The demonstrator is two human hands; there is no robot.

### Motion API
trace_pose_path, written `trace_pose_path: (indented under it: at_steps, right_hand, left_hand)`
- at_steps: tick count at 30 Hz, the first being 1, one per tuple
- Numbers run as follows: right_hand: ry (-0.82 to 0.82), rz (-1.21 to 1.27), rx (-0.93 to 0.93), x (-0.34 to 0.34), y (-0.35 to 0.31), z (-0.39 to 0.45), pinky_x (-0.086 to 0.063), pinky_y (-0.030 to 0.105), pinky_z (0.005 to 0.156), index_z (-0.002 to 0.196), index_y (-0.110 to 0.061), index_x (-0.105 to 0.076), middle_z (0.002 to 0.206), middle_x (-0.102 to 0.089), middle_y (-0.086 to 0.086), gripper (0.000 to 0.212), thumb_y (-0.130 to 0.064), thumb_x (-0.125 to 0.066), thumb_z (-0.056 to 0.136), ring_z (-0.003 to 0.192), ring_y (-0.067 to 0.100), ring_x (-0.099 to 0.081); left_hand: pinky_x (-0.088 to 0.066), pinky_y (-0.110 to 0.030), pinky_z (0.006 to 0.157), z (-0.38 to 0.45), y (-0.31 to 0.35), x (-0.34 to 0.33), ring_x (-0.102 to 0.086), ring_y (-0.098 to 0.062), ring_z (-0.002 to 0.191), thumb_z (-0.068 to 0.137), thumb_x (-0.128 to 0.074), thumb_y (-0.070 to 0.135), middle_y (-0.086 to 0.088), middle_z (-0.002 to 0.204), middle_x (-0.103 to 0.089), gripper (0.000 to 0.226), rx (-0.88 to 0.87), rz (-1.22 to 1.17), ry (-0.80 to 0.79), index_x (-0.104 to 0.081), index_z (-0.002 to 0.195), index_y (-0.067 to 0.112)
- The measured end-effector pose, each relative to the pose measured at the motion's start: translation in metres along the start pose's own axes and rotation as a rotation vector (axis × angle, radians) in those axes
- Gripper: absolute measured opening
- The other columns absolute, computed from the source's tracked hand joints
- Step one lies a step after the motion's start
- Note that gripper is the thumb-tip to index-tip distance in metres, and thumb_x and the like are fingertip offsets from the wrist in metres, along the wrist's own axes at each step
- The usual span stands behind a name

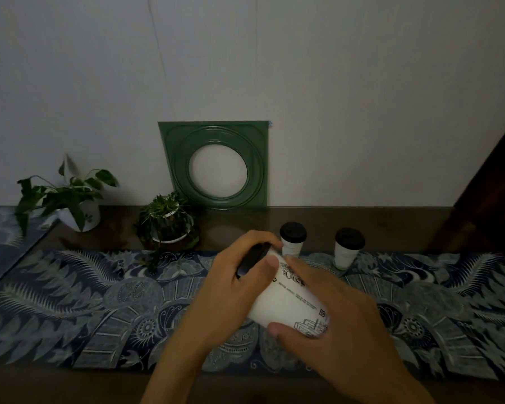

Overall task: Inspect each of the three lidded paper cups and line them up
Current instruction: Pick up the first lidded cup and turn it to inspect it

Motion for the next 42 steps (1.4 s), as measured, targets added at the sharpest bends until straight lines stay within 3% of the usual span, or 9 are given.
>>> trace_pose_path:
  at_steps: [6, 14, 18, 22, 28, 30, 34, 38, 42]
  right_hand:
    - [-0.109, 0.137, -0.104, -0.003, -0.001, 0.001, -0.043, 0.003, 0.08, 0.13, -0.06, -0.033, 0.117, -0.044, -0.044, 0.081, -0.072, -0.066, 0.058, 0.109, -0.015, -0.052]
    - [-0.178, 0.401, -0.215, -0.007, 0.003, 0.005, -0.054, 0.016, 0.076, 0.113, -0.071, -0.043, 0.114, -0.056, -0.038, 0.07, -0.068, -0.072, 0.05, 0.104, -0.01, -0.057]
    - [-0.26, 0.589, -0.217, -0.004, 0.001, 0.016, -0.055, 0.018, 0.073, 0.116, -0.052, -0.055, 0.111, -0.063, -0.03, 0.062, -0.059, -0.074, 0.057, 0.099, -0.004, -0.064]
    - [-0.273, 0.66, -0.25, -0.005, 0.002, 0.018, -0.056, 0.018, 0.072, 0.117, -0.045, -0.057, 0.109, -0.068, -0.02, 0.059, -0.058, -0.07, 0.061, 0.097, 0.001, -0.067]
    - [-0.337, -0.054, -0.08, -0.012, -0.016, 0.009, -0.042, 0.016, 0.078, 0.132, -0.067, 0.019, 0.11, -0.024, -0.033, 0.099, -0.079, -0.052, 0.065, 0.095, -0.003, -0.043]
    - [-0.279, -0.095, -0.041, -0.012, -0.02, 0.008, -0.043, 0.017, 0.077, 0.13, -0.067, 0.024, 0.11, -0.025, -0.029, 0.097, -0.078, -0.049, 0.067, 0.094, 0.0, -0.045]
    - [-0.194, 0.064, -0.119, -0.013, -0.017, 0.006, -0.048, 0.018, 0.078, 0.137, -0.067, 0.001, 0.113, -0.042, -0.029, 0.094, -0.073, -0.057, 0.064, 0.095, -0.002, -0.052]
    - [-0.229, 0.589, -0.262, -0.017, -0.018, 0.01, -0.057, 0.023, 0.08, 0.138, -0.053, -0.037, 0.124, -0.061, -0.022, 0.086, -0.053, -0.075, 0.06, 0.103, -0.002, -0.063]
    - [-0.375, 1.14, -0.459, -0.022, -0.015, 0.01, -0.058, 0.033, 0.056, 0.128, -0.031, -0.057, 0.112, -0.073, 0.009, 0.079, -0.039, -0.086, 0.055, 0.08, 0.029, -0.074]
  left_hand:
    - [-0.054, -0.043, 0.082, -0.003, 0.0, 0.004, -0.065, -0.014, 0.097, 0.087, -0.049, 0.049, 0.011, 0.107, -0.068, 0.029, -0.036, 0.025, 0.018, -0.065, 0.106, 0.034]
    - [-0.055, -0.037, 0.085, -0.005, 0.001, 0.01, -0.065, -0.019, 0.101, 0.092, -0.035, 0.05, 0.006, 0.111, -0.068, 0.045, -0.051, -0.041, 0.012, -0.065, 0.117, 0.026]
    - [-0.052, -0.05, 0.096, -0.004, -0.004, 0.017, -0.065, -0.022, 0.112, 0.092, -0.041, 0.045, 0.0, 0.119, -0.071, 0.043, -0.065, -0.18, 0.131, -0.068, 0.118, 0.025]
    - [-0.054, -0.04, 0.093, -0.005, -0.003, 0.019, -0.066, -0.018, 0.11, 0.089, -0.05, 0.042, 0.002, 0.116, -0.073, 0.04, -0.096, -0.185, 0.228, -0.071, 0.115, 0.02]
    - [-0.055, -0.034, 0.081, 0.005, -0.008, 0.023, -0.07, -0.013, 0.09, 0.09, -0.06, 0.026, 0.005, 0.096, -0.077, 0.018, 0.082, -0.241, 0.372, -0.077, 0.095, 0.022]
    - [-0.055, -0.033, 0.082, 0.006, -0.008, 0.021, -0.069, -0.012, 0.092, 0.089, -0.057, 0.032, 0.008, 0.097, -0.077, 0.021, 0.094, -0.24, 0.344, -0.077, 0.094, 0.029]
    - [-0.056, -0.026, 0.085, 0.004, -0.006, 0.021, -0.071, -0.01, 0.098, 0.086, -0.05, 0.04, 0.012, 0.102, -0.078, 0.03, 0.064, -0.228, 0.288, -0.077, 0.099, 0.036]
    - [-0.058, -0.034, 0.084, 0.002, -0.005, 0.026, -0.073, -0.02, 0.097, 0.084, -0.051, 0.049, 0.002, 0.104, -0.079, 0.039, 0.033, -0.287, 0.25, -0.078, 0.104, 0.03]
    - [-0.057, -0.04, 0.088, -0.002, -0.004, 0.026, -0.071, -0.024, 0.104, 0.083, -0.049, 0.052, -0.004, 0.113, -0.076, 0.052, 0.027, -0.374, 0.216, -0.073, 0.115, 0.021]
Point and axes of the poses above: each hand's wrist, its own z-axis towards the middle knuckle, its own x-axis out of the back of the hand, y = z × x, the point moved 4 cm from there along z, towards the middle knuckle
